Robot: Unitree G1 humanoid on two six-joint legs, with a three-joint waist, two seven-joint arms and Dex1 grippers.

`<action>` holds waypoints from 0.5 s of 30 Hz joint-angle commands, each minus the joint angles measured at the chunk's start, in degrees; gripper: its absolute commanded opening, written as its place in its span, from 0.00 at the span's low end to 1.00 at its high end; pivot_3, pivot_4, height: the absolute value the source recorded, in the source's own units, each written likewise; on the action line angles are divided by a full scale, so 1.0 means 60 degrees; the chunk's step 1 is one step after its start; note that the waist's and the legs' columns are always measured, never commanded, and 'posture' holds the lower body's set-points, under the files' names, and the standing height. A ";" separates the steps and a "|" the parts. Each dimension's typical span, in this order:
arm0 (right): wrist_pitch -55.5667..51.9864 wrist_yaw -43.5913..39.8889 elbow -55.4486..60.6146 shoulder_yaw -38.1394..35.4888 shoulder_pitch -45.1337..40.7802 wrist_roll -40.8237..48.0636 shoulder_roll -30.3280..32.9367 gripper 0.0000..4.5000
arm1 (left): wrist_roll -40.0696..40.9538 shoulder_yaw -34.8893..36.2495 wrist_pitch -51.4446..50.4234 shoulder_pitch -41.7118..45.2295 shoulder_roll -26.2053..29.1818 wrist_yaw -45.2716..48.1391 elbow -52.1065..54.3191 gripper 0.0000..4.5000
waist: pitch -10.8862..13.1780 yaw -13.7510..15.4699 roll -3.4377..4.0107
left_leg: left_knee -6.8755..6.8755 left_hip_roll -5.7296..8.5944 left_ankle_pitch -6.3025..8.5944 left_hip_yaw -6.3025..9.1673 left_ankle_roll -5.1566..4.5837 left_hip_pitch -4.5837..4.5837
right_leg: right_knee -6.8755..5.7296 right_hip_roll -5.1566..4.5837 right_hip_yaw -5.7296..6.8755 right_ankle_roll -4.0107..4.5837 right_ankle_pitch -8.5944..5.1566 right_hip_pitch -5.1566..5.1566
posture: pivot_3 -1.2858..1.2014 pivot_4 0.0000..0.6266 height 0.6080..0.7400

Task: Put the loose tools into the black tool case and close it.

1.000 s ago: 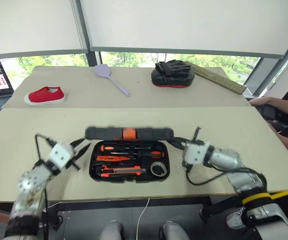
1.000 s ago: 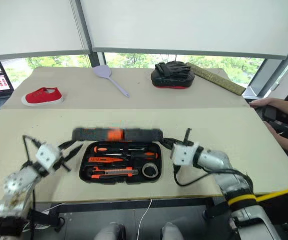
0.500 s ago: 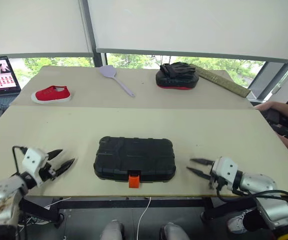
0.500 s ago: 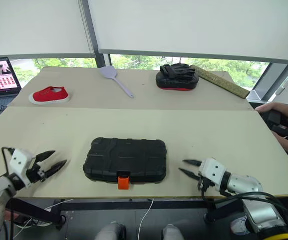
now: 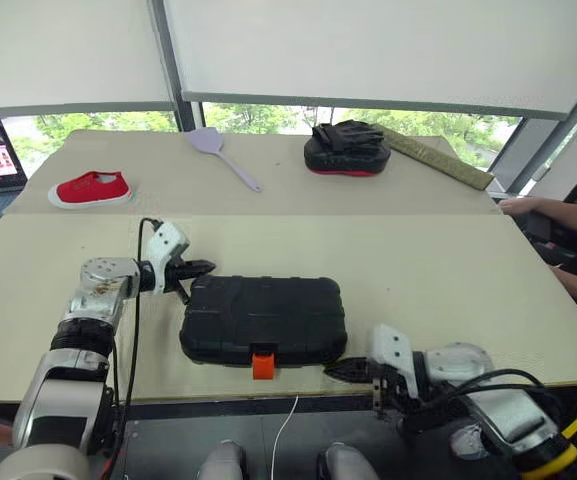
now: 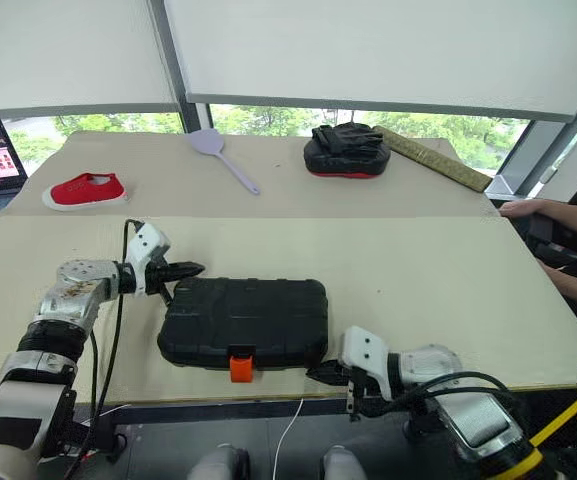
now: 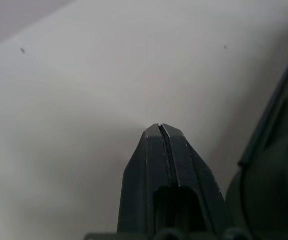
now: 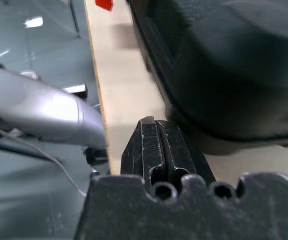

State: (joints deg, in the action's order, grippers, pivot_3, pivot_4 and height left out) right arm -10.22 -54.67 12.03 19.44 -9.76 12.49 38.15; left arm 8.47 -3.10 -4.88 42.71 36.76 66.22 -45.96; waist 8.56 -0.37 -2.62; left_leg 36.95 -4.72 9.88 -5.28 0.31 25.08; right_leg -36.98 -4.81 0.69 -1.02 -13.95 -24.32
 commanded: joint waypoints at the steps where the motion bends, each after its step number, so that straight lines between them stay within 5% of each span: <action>1: 0.0643 0.0751 -0.0682 -0.0384 -0.0748 -0.0524 -0.0695 0.00 | -0.0092 -0.0024 0.0025 0.0038 0.0353 0.0676 0.0070 0.00 | 0.0003 -0.0025 -0.0003 | 0.0004 -0.0001 -0.0002 -0.0001 0.0002 0.0000 | -0.0005 0.0001 -0.0001 0.0001 0.0001 -0.0002 | 0.52 0.24 1.00; 10: 0.3034 0.1645 -0.4077 -0.1479 -0.2701 -0.1238 -0.1280 0.00 | 0.1780 0.1482 -0.1918 -0.2501 0.1062 0.1508 0.3323 0.00 | 0.0010 -0.0070 0.0007 | 0.0008 -0.0010 -0.0016 -0.0002 0.0020 0.0001 | -0.0009 0.0001 -0.0006 0.0008 0.0006 -0.0003 | 0.52 0.24 1.00; 15: 0.3829 0.0977 -0.5417 -0.2032 -0.3266 -0.0911 -0.1085 0.00 | 0.2313 0.2302 -0.1900 -0.3238 0.1827 0.1808 0.4048 0.00 | 0.0015 -0.0015 0.0013 | 0.0000 -0.0014 -0.0015 0.0000 0.0021 0.0001 | -0.0008 0.0000 0.0002 0.0011 0.0005 -0.0003 | 0.52 0.24 1.00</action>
State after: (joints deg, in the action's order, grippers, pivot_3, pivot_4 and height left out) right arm 10.12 -46.74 -19.50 8.91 -29.02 5.20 31.11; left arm 20.40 7.96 -15.56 22.38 45.78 76.64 -24.03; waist 8.65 -0.46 -2.55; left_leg 36.94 -4.82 9.79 -5.26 0.44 25.08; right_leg -37.03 -4.81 0.76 -0.93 -13.93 -24.31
